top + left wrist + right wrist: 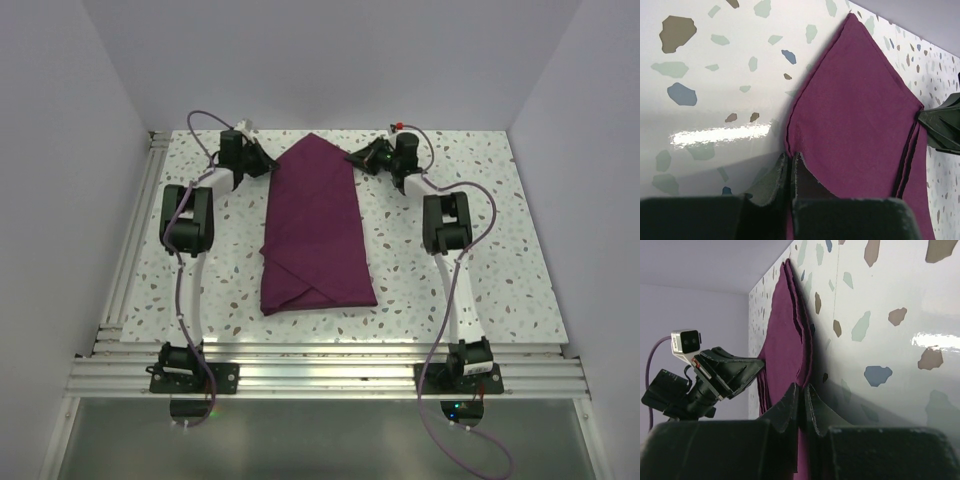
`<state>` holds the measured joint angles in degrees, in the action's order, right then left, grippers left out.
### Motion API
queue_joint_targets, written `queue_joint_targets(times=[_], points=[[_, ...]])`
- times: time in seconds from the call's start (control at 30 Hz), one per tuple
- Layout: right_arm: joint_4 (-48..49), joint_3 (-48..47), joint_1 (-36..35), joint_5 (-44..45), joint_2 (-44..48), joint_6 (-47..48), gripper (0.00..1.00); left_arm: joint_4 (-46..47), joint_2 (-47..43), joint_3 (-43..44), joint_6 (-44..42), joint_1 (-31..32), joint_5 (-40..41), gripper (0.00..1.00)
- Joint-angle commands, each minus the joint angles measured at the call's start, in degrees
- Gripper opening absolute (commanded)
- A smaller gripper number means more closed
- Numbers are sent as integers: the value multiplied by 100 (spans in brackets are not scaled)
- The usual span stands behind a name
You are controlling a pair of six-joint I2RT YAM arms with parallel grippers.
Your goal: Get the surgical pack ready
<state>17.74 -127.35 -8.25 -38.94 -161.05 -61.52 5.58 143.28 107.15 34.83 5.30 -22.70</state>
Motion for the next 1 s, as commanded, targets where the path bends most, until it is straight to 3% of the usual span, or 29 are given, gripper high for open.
queue_joint_targets(times=[0.0,0.5,0.97], points=[[283,245,60,-87,416,-27,0,3,-212,-158,-196,-82,-50,0],[906,1414,78,-483,1752,-97,0,276,-1925,-1257,-310,-82,-252,0],[1109,3567,87,-887,3939,157,0,119,-3754,-2856,-178,-82,-376,0]])
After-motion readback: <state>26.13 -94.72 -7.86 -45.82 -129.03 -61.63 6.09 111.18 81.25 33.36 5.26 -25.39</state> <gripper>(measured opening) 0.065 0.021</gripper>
